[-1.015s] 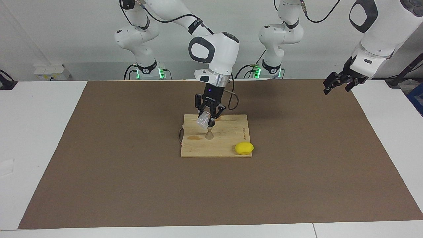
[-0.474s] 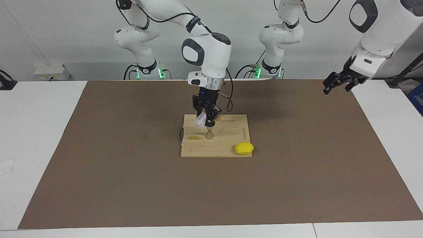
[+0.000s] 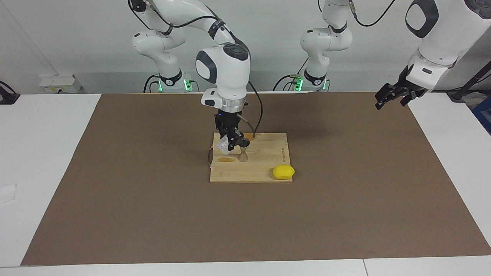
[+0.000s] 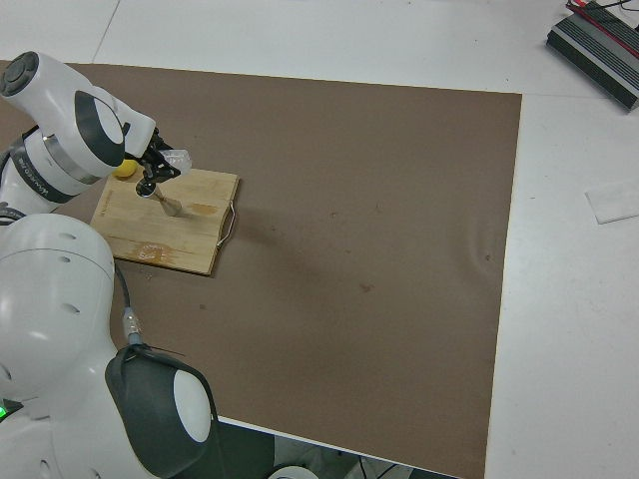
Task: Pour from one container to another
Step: 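Carry the clear cup with the right gripper back beside the board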
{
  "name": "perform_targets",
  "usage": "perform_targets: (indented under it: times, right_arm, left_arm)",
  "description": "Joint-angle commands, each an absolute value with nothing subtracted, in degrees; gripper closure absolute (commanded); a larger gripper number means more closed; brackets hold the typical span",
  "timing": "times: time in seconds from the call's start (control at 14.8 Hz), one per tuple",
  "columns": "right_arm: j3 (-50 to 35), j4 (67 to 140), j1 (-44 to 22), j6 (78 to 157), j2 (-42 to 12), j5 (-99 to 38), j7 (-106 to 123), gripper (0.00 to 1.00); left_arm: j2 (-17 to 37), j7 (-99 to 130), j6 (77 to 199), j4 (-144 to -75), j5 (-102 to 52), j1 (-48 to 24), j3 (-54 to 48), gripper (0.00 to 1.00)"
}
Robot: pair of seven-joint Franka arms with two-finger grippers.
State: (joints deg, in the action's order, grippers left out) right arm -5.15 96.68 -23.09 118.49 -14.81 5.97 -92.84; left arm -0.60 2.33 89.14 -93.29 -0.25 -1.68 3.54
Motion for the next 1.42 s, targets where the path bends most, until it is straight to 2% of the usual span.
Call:
perform_targets:
  times: [0.0,0.54,0.88,1.08,1.35]
  right_arm:
    - [-5.7,96.5,-18.4,118.6,-14.4,-2.4,-87.5,1.0]
    - [-5.7,103.0,-3.9,114.2,-13.4,-23.2,-71.0,1.0]
    - [-5.7,107.7,5.3,111.4,-14.3,-27.9,-56.4,1.0]
    - [-5.7,108.6,8.4,111.4,-14.7,-28.0,-52.2,1.0]
    - [-5.6,109.7,11.8,111.4,-17.9,-30.1,-45.6,1.0]
  left_arm:
    - [-2.2,3.1,90.1,-95.3,-1.0,-1.5,3.5,0.0]
    - [-2.2,3.9,90.1,-95.3,-1.0,-1.5,3.5,0.0]
    - [-2.4,4.0,90.2,-95.6,-1.0,-1.6,3.5,0.0]
    - [-2.4,4.0,90.2,-95.6,-1.0,-1.6,3.5,0.0]
    - [-2.5,4.0,90.2,-95.7,-1.0,-1.6,3.5,0.0]
